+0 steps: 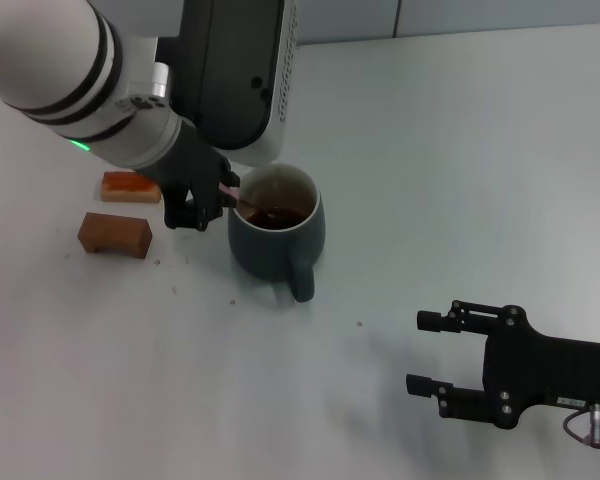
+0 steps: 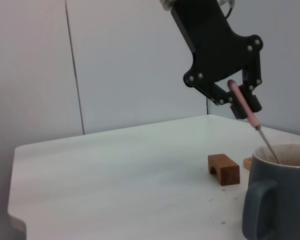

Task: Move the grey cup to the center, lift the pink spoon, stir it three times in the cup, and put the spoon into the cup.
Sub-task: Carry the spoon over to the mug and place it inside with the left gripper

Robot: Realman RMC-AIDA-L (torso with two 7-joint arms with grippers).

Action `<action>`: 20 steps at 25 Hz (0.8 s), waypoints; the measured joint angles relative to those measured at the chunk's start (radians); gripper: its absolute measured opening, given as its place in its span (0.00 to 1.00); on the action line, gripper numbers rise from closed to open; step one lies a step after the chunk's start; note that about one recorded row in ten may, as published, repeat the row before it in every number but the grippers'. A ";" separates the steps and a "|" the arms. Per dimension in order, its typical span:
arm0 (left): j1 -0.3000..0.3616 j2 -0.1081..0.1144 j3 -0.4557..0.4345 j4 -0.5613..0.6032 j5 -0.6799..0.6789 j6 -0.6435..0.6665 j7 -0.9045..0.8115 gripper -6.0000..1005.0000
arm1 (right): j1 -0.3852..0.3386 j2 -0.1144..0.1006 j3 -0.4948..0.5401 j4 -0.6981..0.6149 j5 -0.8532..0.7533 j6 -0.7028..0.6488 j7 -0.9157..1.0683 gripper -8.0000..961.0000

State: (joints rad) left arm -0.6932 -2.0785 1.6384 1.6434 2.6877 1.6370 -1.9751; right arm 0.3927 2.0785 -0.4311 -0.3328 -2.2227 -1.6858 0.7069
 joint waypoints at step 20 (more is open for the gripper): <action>0.008 0.000 0.002 -0.014 -0.048 -0.091 -0.003 0.13 | -0.002 -0.002 0.000 0.008 0.000 -0.003 0.000 0.72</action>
State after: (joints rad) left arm -0.6856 -2.0785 1.6399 1.6294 2.6395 1.5462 -1.9784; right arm 0.3911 2.0769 -0.4310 -0.3251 -2.2227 -1.6884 0.7072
